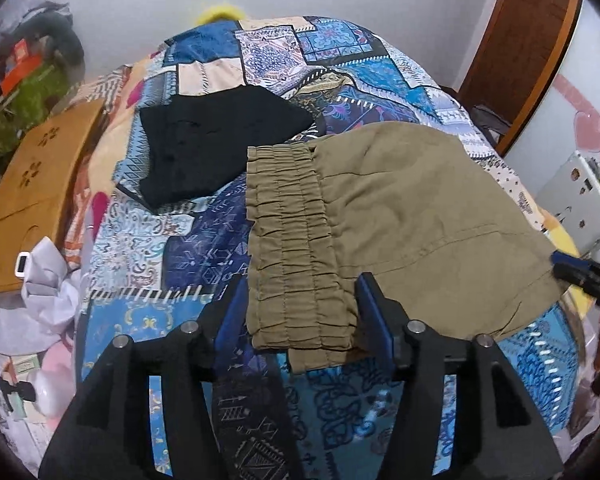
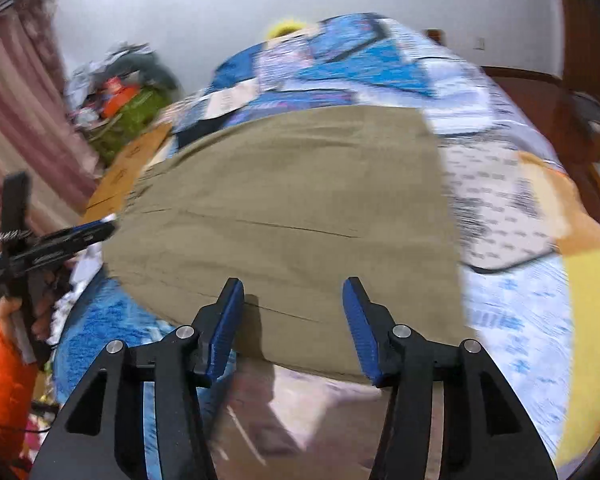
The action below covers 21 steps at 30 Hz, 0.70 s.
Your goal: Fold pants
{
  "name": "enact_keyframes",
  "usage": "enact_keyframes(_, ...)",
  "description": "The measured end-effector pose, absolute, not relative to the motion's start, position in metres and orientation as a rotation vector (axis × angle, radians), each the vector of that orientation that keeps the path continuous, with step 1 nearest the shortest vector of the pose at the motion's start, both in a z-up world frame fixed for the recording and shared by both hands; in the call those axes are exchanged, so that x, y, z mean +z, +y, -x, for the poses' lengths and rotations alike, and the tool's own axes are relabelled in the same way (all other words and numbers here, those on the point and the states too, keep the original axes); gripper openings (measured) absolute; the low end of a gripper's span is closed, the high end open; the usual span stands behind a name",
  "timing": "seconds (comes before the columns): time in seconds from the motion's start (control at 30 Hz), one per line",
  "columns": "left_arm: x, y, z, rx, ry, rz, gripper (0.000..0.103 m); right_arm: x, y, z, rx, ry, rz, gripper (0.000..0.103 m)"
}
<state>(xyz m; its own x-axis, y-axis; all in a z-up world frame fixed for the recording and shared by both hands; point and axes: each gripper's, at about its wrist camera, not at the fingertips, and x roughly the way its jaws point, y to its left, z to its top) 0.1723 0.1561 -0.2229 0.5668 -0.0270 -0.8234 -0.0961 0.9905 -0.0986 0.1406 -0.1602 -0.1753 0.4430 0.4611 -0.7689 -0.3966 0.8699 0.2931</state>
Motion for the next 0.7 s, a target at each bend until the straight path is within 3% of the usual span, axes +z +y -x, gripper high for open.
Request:
enact_keyframes(0.2, -0.231, 0.151, -0.164, 0.096, 0.941, 0.094, 0.066, -0.189, -0.205, -0.136, 0.478, 0.996, -0.194, 0.05)
enact_keyframes(0.23, -0.231, 0.153, -0.165, 0.094, 0.944, 0.107, 0.066, -0.189, -0.209, -0.135, 0.457, 0.999, -0.195, 0.056)
enact_keyframes(0.53, -0.199, 0.158, -0.177, 0.128, 0.934, 0.085, 0.073, -0.172, -0.224, -0.142, 0.451, 1.011, -0.168, 0.057)
enact_keyframes(0.7, -0.178, 0.168, -0.201, 0.143, 0.89, 0.071, 0.086, -0.149, -0.231, -0.168, 0.454, 0.945, -0.176, 0.057)
